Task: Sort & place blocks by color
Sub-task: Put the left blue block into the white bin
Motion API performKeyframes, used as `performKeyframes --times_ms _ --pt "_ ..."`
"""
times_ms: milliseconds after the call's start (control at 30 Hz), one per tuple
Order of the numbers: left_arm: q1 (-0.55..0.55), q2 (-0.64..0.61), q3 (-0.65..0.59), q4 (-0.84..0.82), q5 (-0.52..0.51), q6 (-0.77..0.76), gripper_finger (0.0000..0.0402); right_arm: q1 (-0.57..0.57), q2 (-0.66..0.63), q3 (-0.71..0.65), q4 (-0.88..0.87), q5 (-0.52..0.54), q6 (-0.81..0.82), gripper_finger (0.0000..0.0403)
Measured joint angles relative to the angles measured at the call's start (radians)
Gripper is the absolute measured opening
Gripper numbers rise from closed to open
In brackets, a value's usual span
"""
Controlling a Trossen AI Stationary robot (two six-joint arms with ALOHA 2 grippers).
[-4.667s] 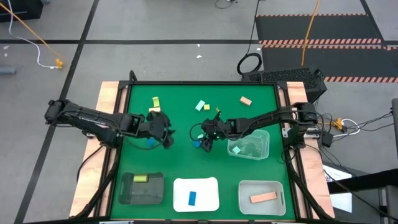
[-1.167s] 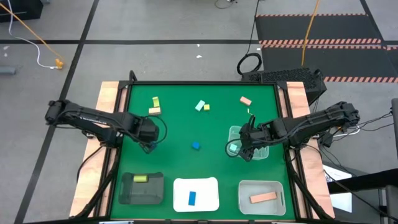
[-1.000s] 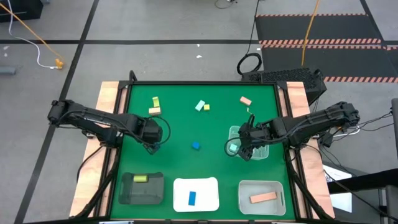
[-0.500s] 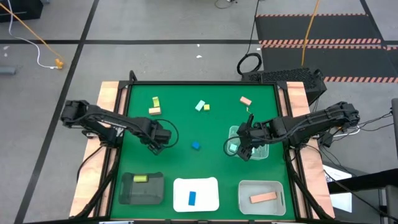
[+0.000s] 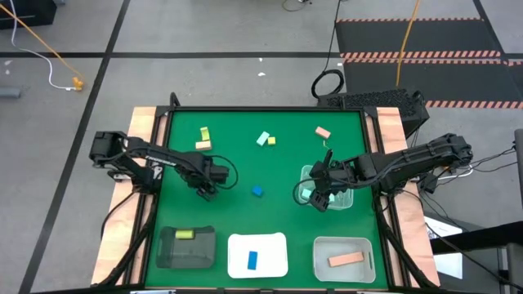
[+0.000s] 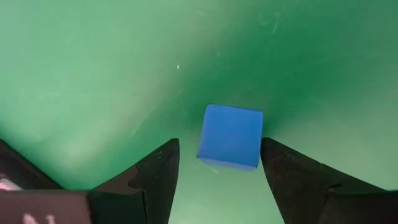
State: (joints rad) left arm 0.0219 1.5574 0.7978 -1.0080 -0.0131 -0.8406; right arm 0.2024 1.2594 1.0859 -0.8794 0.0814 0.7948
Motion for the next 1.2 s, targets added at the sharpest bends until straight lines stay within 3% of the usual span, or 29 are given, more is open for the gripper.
performKeyframes --times_ms 200,400,700,967,1200 --pt "0.03 -0.006 -0.057 0.083 0.061 -0.022 0.0207 0.0 0.0 0.0 0.001 0.0 -0.004 0.0283" --pt "0.037 -0.006 -0.062 0.087 0.071 -0.022 0.0133 0.0 0.0 0.0 0.02 0.0 -0.022 0.0283" --pt "0.036 -0.027 -0.054 0.076 0.069 -0.084 0.0133 0.0 0.0 0.0 0.042 0.0 -0.023 0.0283" --pt "0.026 -0.153 0.016 0.088 0.039 -0.117 0.0133 0.0 0.0 0.0 0.045 0.001 -0.061 0.0283" --pt "-0.021 -0.251 0.074 0.278 -0.036 -0.112 0.0133 0.0 0.001 0.0 0.058 0.041 -0.119 0.0283"
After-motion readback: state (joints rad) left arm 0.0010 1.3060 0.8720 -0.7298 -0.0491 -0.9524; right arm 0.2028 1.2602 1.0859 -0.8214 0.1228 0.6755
